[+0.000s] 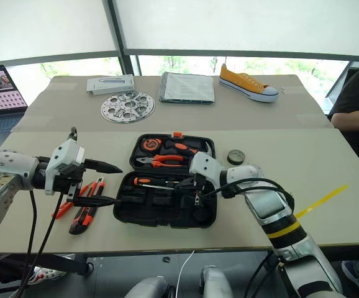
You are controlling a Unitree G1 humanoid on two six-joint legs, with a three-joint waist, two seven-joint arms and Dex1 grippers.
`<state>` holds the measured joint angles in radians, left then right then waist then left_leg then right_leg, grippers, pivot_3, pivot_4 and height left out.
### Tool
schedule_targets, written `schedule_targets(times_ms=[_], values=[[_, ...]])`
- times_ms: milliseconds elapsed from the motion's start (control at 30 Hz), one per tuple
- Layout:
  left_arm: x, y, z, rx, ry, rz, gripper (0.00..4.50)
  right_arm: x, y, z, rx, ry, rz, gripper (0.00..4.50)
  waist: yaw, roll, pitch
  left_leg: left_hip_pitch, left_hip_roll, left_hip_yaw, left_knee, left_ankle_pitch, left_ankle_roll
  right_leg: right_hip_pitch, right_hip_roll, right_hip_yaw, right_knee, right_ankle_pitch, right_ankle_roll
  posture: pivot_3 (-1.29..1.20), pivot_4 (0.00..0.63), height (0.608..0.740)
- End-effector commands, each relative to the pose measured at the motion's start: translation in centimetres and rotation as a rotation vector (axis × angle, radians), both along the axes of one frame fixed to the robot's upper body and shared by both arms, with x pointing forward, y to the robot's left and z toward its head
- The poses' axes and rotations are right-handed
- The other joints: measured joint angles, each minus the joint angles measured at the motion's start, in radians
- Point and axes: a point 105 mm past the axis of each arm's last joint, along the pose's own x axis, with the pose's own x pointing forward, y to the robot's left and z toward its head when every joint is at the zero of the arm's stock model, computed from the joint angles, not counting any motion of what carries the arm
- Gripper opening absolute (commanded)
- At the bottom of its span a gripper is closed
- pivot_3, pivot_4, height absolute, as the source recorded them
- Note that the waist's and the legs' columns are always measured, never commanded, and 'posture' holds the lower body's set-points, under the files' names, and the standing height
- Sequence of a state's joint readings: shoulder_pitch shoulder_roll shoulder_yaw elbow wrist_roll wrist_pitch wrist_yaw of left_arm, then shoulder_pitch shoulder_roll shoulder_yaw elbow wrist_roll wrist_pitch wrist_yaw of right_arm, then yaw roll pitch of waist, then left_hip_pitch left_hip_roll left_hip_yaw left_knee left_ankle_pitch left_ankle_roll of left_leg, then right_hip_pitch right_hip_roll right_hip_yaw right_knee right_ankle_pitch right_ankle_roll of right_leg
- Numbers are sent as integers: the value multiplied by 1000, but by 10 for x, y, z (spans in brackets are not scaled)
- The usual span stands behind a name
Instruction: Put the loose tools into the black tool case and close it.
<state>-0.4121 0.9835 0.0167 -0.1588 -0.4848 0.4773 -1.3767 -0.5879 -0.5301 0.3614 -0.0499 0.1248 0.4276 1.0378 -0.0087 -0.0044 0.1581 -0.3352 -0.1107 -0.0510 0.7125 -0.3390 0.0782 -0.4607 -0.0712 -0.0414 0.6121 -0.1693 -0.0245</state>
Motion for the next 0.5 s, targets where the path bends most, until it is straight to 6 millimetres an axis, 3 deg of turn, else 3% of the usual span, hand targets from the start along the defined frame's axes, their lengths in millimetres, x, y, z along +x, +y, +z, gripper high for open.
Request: schedule_targets(times_ms=[33, 133, 333, 500], values=[[0, 0, 3, 4, -33, -7, 4500, -4, -3, -26, -144, 10, 17, 36, -4, 0, 0, 0, 0, 0, 0, 0, 0, 0, 0, 0, 0, 0, 0, 0, 150, 740], [0, 0, 1, 9, -35, -8, 4500, -5, -5, -34, -204, -23, 37, 36, -4, -1, -1, 2, 0, 0, 0, 0, 0, 2, 0, 0, 0, 0, 0, 0, 150, 740], [-1, 1, -3, 13, -30, -7, 4500, -3, 4, -5, -74, -34, 24, 36, -4, -1, -2, 4, 0, 0, 0, 0, 0, 3, 0, 1, 0, 0, 0, 0, 150, 740], [-1, -2, -3, 9, -32, -10, 4500, 8, 12, 1, -41, -50, -12, 36, -7, -1, -2, 3, 0, 0, -1, 0, 0, 2, 1, 1, 1, 0, 0, 0, 150, 740]])
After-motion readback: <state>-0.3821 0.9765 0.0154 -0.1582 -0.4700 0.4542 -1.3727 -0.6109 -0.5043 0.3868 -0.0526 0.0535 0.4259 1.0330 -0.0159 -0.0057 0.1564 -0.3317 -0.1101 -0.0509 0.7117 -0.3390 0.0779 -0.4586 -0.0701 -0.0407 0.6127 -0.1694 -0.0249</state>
